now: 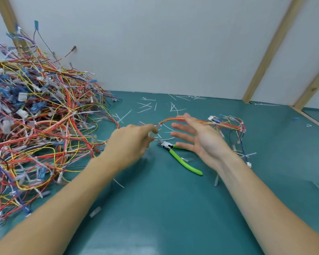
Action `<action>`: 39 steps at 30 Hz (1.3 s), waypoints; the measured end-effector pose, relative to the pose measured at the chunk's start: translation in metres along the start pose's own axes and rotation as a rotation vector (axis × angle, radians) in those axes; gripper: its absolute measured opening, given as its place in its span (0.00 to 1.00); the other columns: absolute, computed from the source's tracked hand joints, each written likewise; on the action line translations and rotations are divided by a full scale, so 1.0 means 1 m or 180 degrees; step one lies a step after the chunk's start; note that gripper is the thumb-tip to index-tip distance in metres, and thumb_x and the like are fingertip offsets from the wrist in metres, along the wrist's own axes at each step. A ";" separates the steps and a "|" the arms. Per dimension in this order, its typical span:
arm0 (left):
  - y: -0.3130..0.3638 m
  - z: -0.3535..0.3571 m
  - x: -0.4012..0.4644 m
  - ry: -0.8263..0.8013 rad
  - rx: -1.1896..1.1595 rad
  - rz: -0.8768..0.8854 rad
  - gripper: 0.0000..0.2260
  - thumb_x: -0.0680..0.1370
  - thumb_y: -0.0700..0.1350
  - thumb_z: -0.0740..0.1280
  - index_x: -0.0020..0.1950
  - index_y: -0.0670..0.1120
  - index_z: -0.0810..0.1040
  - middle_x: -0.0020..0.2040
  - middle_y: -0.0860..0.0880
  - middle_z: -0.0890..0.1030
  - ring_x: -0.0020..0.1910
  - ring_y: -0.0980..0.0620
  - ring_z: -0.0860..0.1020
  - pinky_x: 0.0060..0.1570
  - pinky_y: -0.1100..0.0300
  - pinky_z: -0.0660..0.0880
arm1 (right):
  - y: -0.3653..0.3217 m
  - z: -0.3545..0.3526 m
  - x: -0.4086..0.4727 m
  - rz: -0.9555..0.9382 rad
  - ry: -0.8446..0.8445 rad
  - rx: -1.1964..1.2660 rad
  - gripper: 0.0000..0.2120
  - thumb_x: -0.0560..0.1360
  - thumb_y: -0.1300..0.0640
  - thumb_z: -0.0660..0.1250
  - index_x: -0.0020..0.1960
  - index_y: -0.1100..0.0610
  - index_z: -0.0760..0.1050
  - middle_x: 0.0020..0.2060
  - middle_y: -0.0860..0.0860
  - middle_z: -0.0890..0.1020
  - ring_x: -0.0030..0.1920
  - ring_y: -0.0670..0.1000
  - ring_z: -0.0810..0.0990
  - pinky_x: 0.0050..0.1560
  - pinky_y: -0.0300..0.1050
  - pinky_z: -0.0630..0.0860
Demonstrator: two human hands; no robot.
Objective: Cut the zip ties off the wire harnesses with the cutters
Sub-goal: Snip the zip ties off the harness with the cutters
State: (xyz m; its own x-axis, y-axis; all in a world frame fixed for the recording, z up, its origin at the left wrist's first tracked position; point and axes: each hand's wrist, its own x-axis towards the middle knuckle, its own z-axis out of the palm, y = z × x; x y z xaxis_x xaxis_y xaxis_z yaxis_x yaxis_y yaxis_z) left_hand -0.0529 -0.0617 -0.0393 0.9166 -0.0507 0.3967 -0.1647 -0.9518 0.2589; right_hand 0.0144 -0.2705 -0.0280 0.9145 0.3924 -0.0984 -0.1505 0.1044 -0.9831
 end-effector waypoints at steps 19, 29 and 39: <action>-0.017 -0.036 0.010 0.1417 -0.3751 -0.0536 0.24 0.77 0.59 0.67 0.28 0.43 0.74 0.23 0.52 0.71 0.21 0.56 0.65 0.23 0.67 0.58 | -0.019 -0.030 0.007 -0.0306 0.1216 0.0783 0.28 0.85 0.44 0.58 0.29 0.51 0.56 0.23 0.47 0.56 0.20 0.47 0.55 0.23 0.39 0.62; -0.001 -0.005 0.004 -0.0210 -0.2572 -0.0429 0.15 0.84 0.53 0.62 0.45 0.49 0.85 0.32 0.51 0.81 0.30 0.54 0.73 0.32 0.61 0.68 | -0.018 -0.016 -0.010 0.0671 -0.1252 0.0572 0.29 0.78 0.49 0.65 0.21 0.49 0.59 0.21 0.45 0.56 0.21 0.45 0.53 0.19 0.36 0.57; 0.033 0.015 -0.003 -0.1566 -0.4323 -0.0669 0.22 0.78 0.62 0.62 0.53 0.47 0.87 0.52 0.45 0.86 0.52 0.50 0.84 0.51 0.62 0.78 | -0.004 0.043 -0.045 0.0994 -0.2729 -0.1472 0.27 0.77 0.52 0.63 0.22 0.48 0.58 0.19 0.46 0.57 0.20 0.46 0.52 0.24 0.31 0.51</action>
State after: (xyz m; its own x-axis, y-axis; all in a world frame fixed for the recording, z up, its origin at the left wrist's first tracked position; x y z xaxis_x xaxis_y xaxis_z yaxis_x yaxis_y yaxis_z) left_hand -0.0559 -0.0971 -0.0453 0.9502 -0.3112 -0.0156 0.0307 0.0438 0.9986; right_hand -0.0423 -0.2487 -0.0132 0.2556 0.8823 -0.3952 -0.0104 -0.4063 -0.9137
